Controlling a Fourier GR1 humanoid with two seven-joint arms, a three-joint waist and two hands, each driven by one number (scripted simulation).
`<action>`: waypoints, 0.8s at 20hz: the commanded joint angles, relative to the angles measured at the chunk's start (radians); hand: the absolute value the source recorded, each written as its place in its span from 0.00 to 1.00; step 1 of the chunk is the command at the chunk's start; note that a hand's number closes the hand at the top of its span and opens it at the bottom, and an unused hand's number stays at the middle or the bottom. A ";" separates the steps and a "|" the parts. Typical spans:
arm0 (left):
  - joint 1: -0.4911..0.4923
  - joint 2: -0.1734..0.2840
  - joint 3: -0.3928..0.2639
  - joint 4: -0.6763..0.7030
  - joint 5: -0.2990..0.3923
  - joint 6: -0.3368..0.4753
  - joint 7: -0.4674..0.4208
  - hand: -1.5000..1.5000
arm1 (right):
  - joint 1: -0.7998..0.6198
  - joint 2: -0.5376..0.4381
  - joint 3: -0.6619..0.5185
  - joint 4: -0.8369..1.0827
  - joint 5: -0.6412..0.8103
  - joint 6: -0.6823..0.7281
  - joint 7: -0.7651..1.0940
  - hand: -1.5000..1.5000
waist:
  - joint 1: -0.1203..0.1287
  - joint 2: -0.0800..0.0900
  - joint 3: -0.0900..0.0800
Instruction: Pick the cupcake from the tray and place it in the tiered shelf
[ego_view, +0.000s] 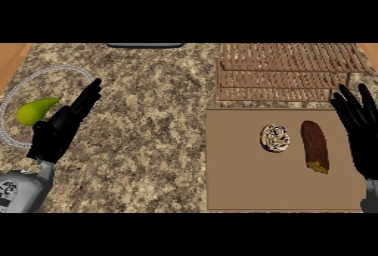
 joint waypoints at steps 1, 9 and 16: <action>0.036 -0.069 0.011 0.120 -0.022 0.021 -0.050 0.50 | -0.016 -0.086 -0.084 0.021 -0.028 0.111 -0.006 1.00 | -0.011 -0.011 0.003; 0.168 -0.107 0.052 0.065 0.201 0.129 0.177 0.50 | 0.041 -0.331 -0.107 0.247 0.169 0.149 -0.007 1.00 | 0.041 0.011 0.003; 0.235 -0.084 -0.002 0.022 0.242 0.186 0.167 0.50 | -0.033 -0.347 -0.076 0.277 0.112 0.391 -0.144 0.00 | 0.020 -0.001 0.003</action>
